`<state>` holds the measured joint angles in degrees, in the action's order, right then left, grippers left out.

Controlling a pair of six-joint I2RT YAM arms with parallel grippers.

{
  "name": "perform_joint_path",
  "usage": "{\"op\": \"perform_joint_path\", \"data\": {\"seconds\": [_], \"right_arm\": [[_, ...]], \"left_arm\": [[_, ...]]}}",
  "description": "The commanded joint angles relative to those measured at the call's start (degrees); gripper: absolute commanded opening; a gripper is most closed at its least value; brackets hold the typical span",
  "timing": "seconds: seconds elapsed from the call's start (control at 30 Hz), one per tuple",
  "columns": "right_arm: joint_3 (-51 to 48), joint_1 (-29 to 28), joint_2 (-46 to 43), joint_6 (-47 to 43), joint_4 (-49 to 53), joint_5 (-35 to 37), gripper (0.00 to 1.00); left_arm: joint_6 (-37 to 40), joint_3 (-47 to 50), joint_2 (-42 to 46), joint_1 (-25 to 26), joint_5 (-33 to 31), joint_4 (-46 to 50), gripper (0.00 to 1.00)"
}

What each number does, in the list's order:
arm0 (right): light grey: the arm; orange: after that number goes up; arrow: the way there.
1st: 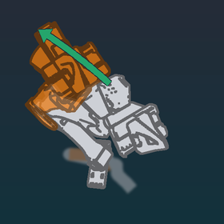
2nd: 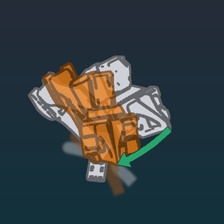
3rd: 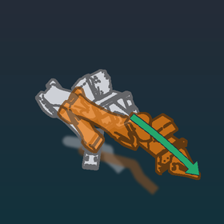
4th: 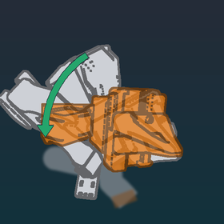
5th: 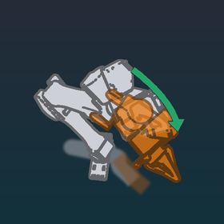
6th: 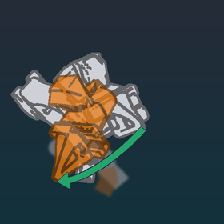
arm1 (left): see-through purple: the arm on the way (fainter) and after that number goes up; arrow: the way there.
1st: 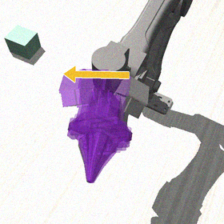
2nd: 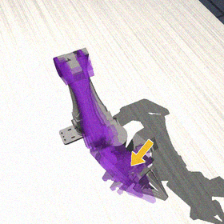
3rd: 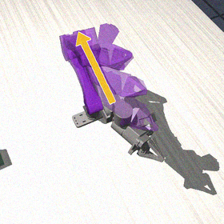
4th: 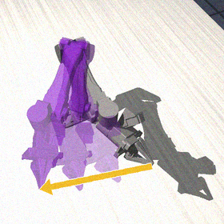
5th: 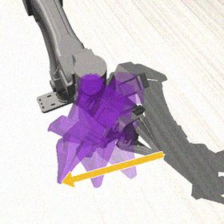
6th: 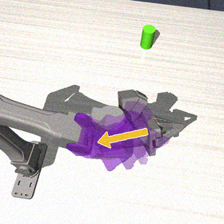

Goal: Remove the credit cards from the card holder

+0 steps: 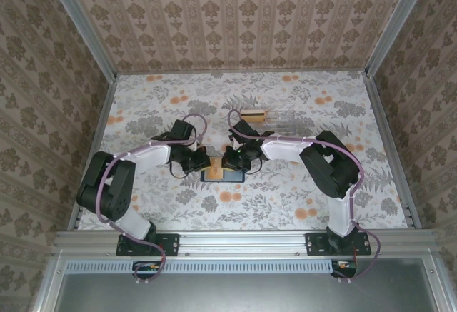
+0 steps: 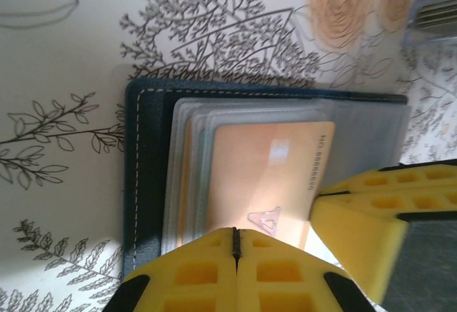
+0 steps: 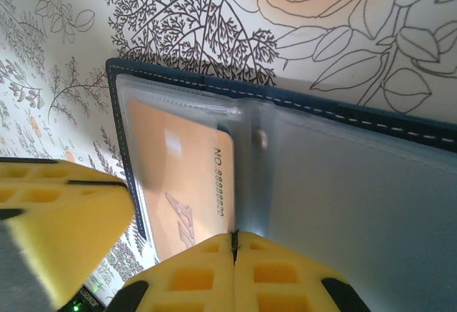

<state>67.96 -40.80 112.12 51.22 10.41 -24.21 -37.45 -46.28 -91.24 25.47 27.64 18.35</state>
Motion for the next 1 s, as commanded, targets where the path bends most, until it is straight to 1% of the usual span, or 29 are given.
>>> {"op": "perform_joint_path", "data": {"seconds": [0.0,0.27,0.47,0.57,0.63,0.87,0.97], "right_arm": [[-0.6,-0.3,0.1,0.3,-0.2,0.7,0.0],[-2.5,0.4,-1.1,-0.4,0.7,1.7,0.0],[-4.8,1.5,-2.9,-0.7,0.8,2.1,0.0],[-5.2,1.6,-3.2,-0.8,-0.5,1.2,0.0],[-5.8,1.5,-3.5,-0.1,-2.7,0.3,0.08],[-5.9,1.5,-3.5,1.9,-7.1,-1.5,0.17],[-5.7,1.5,-3.0,2.5,-8.4,-2.0,0.18]], "left_arm": [[0.6,0.0,-1.6,0.3,-0.1,-0.3,0.0],[1.7,1.0,-2.1,-0.5,-3.7,2.5,0.0],[2.3,1.5,-2.5,-1.1,-3.7,2.7,0.0],[2.2,1.5,-2.6,-1.1,-3.4,2.5,0.0],[2.3,1.4,-2.5,-1.1,-3.3,2.4,0.0],[2.0,1.5,-2.8,-1.1,-2.9,2.0,0.0],[2.1,1.4,-2.9,-1.2,-2.8,1.9,0.0]]}}
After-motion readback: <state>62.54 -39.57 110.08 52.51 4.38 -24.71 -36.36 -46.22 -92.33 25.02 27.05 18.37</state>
